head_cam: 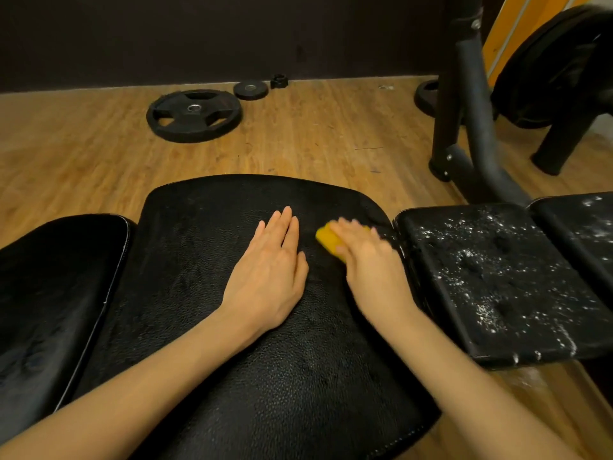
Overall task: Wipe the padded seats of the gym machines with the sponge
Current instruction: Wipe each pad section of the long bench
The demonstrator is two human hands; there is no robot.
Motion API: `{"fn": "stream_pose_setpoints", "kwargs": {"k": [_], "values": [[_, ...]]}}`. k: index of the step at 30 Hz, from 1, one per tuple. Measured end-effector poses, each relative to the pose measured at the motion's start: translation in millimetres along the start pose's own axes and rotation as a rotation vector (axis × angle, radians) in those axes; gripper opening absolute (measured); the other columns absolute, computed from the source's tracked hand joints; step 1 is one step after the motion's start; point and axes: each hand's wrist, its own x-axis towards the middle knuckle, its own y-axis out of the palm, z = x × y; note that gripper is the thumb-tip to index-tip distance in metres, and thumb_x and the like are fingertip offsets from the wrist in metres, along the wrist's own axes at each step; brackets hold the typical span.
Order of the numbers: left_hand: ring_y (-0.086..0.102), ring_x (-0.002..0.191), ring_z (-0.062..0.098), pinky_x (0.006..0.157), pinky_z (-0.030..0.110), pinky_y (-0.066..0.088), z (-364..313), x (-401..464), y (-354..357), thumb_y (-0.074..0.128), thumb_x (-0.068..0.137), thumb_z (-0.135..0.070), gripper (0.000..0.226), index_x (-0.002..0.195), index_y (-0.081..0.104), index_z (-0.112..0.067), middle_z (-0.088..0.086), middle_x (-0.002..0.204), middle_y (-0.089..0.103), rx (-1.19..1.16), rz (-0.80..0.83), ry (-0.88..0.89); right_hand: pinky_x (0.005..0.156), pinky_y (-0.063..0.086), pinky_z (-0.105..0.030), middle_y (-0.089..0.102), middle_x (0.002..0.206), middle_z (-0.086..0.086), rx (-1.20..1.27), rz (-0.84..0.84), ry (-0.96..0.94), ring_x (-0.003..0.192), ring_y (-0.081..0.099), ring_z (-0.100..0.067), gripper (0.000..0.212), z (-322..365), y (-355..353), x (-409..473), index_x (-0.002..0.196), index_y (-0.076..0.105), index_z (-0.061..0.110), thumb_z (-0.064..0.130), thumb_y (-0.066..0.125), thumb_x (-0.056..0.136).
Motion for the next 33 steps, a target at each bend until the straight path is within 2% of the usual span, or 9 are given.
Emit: {"fn": "stream_pose_setpoints", "kwargs": {"k": [5, 10, 12, 15, 19, 25, 27, 29, 33], "values": [[0.006, 0.151, 0.018, 0.119, 0.025, -0.004, -0.2, -0.7, -0.1, 0.030, 0.104, -0.031, 0.058, 0.155, 0.015, -0.006, 0.009, 0.163, 0.010, -0.014, -0.005, -0.016, 0.117, 0.017, -0.037, 0.036, 0.154, -0.004, -0.026, 0.018, 0.093, 0.144, 0.027, -0.025, 0.043, -6.2, 0.0, 64.6, 0.145, 0.042, 0.015, 0.008, 0.041, 0.102], [0.003, 0.151, 0.016, 0.120, 0.025, -0.004, 1.6, -1.0, 2.7, 0.029, 0.104, -0.032, 0.059, 0.155, 0.013, -0.008, 0.007, 0.164, 0.007, -0.008, 0.004, -0.004, 0.120, 0.005, -0.030, 0.031, 0.156, -0.005, -0.031, -0.036, 0.034, 0.147, 0.023, -0.021, 0.054, -14.6, -3.2, -34.8, 0.149, 0.032, 0.015, -0.001, 0.043, 0.099], [0.003, 0.151, 0.016, 0.120, 0.026, -0.003, 1.7, -0.8, 3.8, 0.028, 0.103, -0.033, 0.060, 0.155, 0.012, -0.008, 0.006, 0.164, 0.007, 0.001, -0.001, 0.000, 0.120, 0.005, -0.030, 0.033, 0.155, -0.005, -0.020, -0.041, 0.024, 0.146, 0.024, -0.021, 0.056, -20.3, -3.6, -37.7, 0.148, 0.034, 0.014, -0.004, 0.045, 0.097], [0.005, 0.151, 0.016, 0.121, 0.027, -0.001, 0.4, 0.1, 4.1, 0.029, 0.103, -0.033, 0.060, 0.155, 0.014, -0.007, 0.007, 0.164, 0.008, -0.003, 0.003, 0.006, 0.119, 0.014, -0.033, 0.036, 0.153, -0.008, -0.049, -0.003, 0.058, 0.144, 0.028, -0.025, 0.055, -26.9, -2.4, 22.5, 0.147, 0.037, 0.012, -0.007, 0.043, 0.095], [0.005, 0.151, 0.016, 0.122, 0.028, 0.000, 0.6, 0.1, 4.4, 0.029, 0.103, -0.033, 0.059, 0.155, 0.015, -0.008, 0.007, 0.163, 0.010, -0.011, 0.001, 0.001, 0.103, 0.036, -0.039, 0.048, 0.143, -0.011, 0.022, -0.021, 0.129, 0.128, 0.045, -0.033, 0.047, -19.6, -8.7, 63.7, 0.140, 0.045, 0.008, -0.007, 0.044, 0.095], [0.004, 0.151, 0.015, 0.121, 0.027, -0.001, 3.2, 0.4, 7.7, 0.029, 0.102, -0.034, 0.060, 0.155, 0.016, -0.009, 0.005, 0.163, 0.010, -0.013, -0.002, 0.023, 0.112, 0.024, -0.029, 0.028, 0.157, -0.004, 0.008, -0.067, 0.171, 0.142, 0.030, -0.021, 0.050, -29.3, -22.4, -34.9, 0.152, 0.028, 0.019, 0.015, 0.039, 0.103], [0.005, 0.151, 0.015, 0.121, 0.027, -0.001, 2.9, 1.2, 8.6, 0.030, 0.102, -0.034, 0.060, 0.155, 0.016, -0.009, 0.006, 0.163, 0.010, -0.013, -0.002, 0.026, 0.110, 0.028, -0.033, 0.031, 0.155, -0.007, -0.029, -0.055, 0.169, 0.139, 0.034, -0.025, 0.052, -28.9, -21.2, -13.7, 0.151, 0.030, 0.016, 0.008, 0.042, 0.101], [0.005, 0.151, 0.015, 0.121, 0.027, -0.001, 2.3, 1.3, 8.9, 0.031, 0.102, -0.034, 0.060, 0.155, 0.017, -0.009, 0.006, 0.163, 0.010, -0.009, 0.003, 0.024, 0.101, 0.036, -0.036, 0.041, 0.148, -0.010, -0.074, -0.033, 0.116, 0.129, 0.043, -0.031, 0.054, -28.1, -12.8, 25.5, 0.148, 0.034, 0.012, 0.000, 0.045, 0.097], [0.008, 0.151, 0.017, 0.121, 0.028, 0.000, 1.7, 2.5, 8.9, 0.034, 0.102, -0.032, 0.059, 0.154, 0.019, -0.007, 0.008, 0.163, 0.012, -0.012, 0.007, 0.017, 0.088, 0.041, -0.038, 0.050, 0.133, -0.014, -0.015, 0.027, 0.228, 0.118, 0.049, -0.034, 0.052, -24.7, -10.2, 72.0, 0.148, 0.034, 0.013, 0.003, 0.044, 0.097]]}}
